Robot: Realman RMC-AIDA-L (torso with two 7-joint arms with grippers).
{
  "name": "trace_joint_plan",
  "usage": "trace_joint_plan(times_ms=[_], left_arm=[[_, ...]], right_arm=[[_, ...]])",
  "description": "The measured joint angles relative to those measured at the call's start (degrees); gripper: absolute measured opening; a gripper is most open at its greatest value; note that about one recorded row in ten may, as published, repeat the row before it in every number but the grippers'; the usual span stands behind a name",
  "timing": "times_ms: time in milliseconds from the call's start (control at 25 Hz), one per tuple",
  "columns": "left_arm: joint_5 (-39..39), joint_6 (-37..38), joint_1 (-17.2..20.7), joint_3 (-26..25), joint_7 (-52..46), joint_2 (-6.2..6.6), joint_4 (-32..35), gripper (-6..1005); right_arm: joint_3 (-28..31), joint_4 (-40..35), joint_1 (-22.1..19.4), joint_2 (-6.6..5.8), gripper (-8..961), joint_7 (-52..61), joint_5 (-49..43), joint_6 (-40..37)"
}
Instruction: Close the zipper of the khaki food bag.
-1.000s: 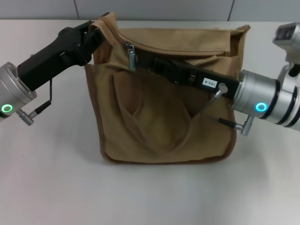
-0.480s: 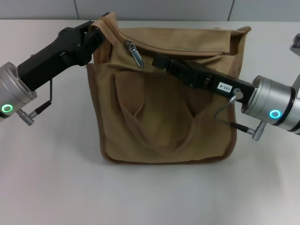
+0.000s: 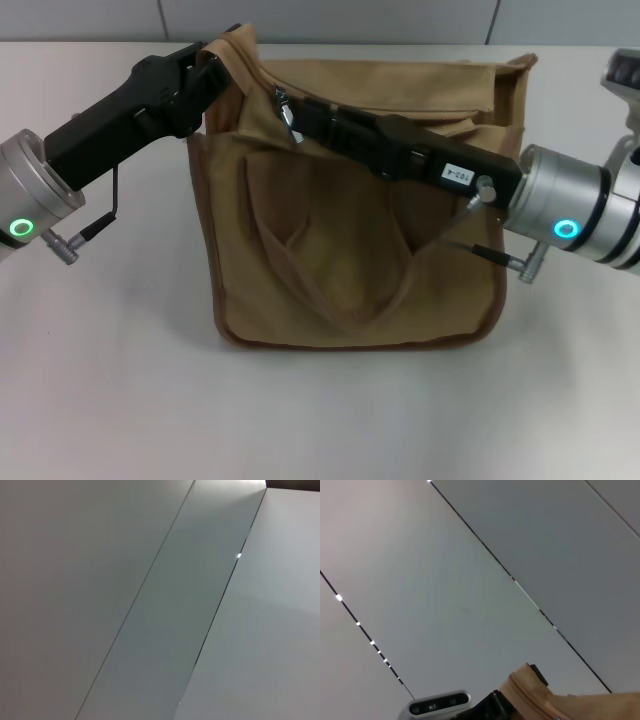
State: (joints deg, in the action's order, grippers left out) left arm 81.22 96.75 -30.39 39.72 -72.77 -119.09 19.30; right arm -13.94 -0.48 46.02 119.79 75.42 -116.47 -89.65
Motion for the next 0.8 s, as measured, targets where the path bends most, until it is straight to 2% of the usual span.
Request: trace_joint_plan(times_ms=[80,360,440,640,800], left_arm=[[0.1,0.0,-0.2,0.0,0.0,-0.01,0.0,27],[0.1,-0.1,-0.3,0.0,0.0,-0.07,-0.1,27],[0.0,-0.3,-0.4,0.0,0.0,-0.08,-0.1,27],[0.1,-0.4,-0.6,0.0,0.0,-0.09,-0.1,27],[0.0,-0.5,-0.6,0.0,0.0,-0.09,-0.1,27]], right_arm=[[-0.1,0.3,0.7,0.01,135,0.1,-0.1,1.9],[-0.1,1.0,0.9,0.08,326,0.1,0.0,4.1],[-0.3,1.8,1.7,0.06,552,0.1,-0.6,3.2],[0.1,1.7,1.7,0.04,593,0.1,-0.6,3.1],[0.3,1.6,1.8,0.03,577,0.3,-0.5,3.4]])
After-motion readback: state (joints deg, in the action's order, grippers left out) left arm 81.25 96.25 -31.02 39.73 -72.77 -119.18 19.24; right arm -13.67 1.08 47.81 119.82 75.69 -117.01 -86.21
